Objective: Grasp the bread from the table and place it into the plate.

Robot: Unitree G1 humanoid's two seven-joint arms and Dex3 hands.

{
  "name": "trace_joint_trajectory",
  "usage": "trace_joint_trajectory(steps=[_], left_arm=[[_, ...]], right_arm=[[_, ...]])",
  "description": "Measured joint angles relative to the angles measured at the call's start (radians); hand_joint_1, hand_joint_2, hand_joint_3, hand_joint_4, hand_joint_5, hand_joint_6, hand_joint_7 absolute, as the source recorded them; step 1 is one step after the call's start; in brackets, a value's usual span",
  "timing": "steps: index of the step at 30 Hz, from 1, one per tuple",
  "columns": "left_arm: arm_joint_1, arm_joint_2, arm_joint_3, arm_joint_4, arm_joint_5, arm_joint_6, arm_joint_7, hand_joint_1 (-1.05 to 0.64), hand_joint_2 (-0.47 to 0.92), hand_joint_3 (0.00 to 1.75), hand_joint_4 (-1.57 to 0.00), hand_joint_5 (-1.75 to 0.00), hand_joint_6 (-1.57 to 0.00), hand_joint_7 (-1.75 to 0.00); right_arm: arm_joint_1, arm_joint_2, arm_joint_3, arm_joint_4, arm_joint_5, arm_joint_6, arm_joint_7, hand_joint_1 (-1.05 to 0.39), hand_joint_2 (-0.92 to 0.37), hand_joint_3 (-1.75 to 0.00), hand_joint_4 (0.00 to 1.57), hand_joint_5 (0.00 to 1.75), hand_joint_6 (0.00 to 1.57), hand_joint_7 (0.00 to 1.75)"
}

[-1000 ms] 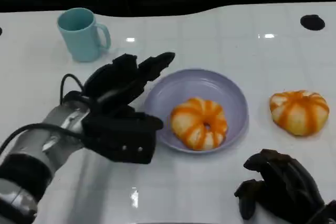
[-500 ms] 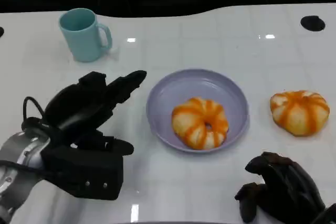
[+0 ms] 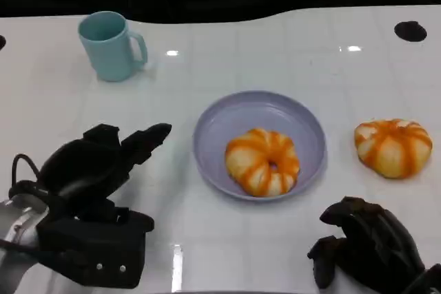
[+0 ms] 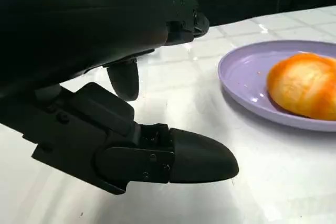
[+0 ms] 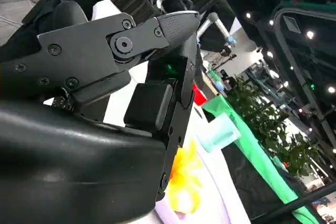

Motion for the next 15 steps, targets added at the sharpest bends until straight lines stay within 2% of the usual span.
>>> trace_joint_trajectory(steps=[9,15], left_arm=[[0.027,0.000,0.006,-0.016,0.010,-0.002,0.002,-1.05,0.92,0.47,0.00,-1.75,-0.07,-0.05],[0.051,-0.002,0.008,-0.016,0.010,-0.011,0.024,-1.05,0.92,0.47,0.00,-1.75,-0.02,-0.06]], right_arm=[[-0.001,0.000,-0.001,0.002,0.001,0.002,0.002,-0.73,-0.91,-0.01,1.53,0.78,1.57,0.34],[-0.001,-0.002,-0.001,-0.004,0.001,0.020,-0.002,-0.72,-0.91,0.00,1.53,0.76,1.57,0.33]])
